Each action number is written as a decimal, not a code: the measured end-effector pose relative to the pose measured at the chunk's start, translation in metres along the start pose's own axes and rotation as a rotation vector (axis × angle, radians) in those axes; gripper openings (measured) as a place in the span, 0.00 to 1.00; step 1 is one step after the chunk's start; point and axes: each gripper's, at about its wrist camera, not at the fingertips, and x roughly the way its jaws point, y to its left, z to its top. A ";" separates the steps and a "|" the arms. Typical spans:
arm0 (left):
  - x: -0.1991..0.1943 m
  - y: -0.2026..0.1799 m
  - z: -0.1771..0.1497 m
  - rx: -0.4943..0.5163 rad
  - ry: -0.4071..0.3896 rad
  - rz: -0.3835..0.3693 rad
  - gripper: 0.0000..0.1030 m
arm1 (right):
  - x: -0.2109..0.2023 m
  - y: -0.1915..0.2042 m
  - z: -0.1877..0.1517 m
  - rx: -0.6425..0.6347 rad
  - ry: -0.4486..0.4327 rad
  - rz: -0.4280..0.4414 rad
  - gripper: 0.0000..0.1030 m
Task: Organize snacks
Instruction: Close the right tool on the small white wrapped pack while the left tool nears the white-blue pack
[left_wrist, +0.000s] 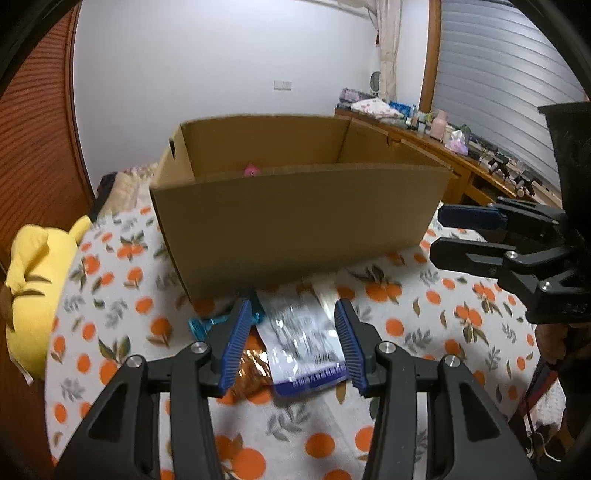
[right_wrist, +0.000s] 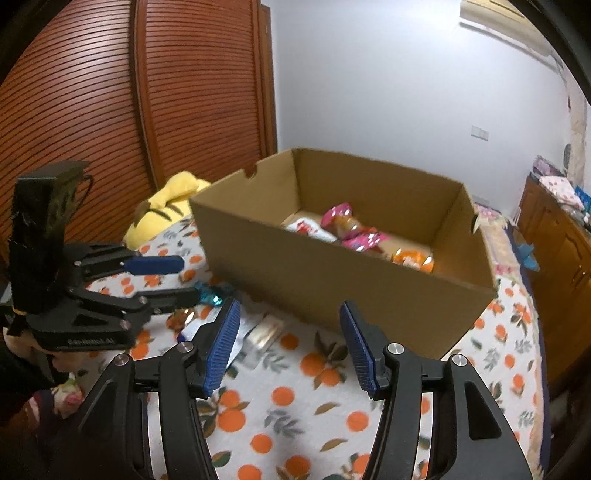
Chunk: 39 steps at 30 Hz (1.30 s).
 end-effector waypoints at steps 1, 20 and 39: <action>0.002 -0.001 -0.003 -0.003 0.012 -0.002 0.46 | 0.001 0.001 -0.001 -0.001 0.004 0.001 0.56; 0.011 0.011 -0.032 -0.047 0.062 0.004 0.46 | 0.051 0.007 -0.013 0.048 0.102 0.048 0.52; 0.007 0.020 -0.037 -0.062 0.058 0.002 0.46 | 0.114 0.002 -0.016 0.075 0.236 0.027 0.37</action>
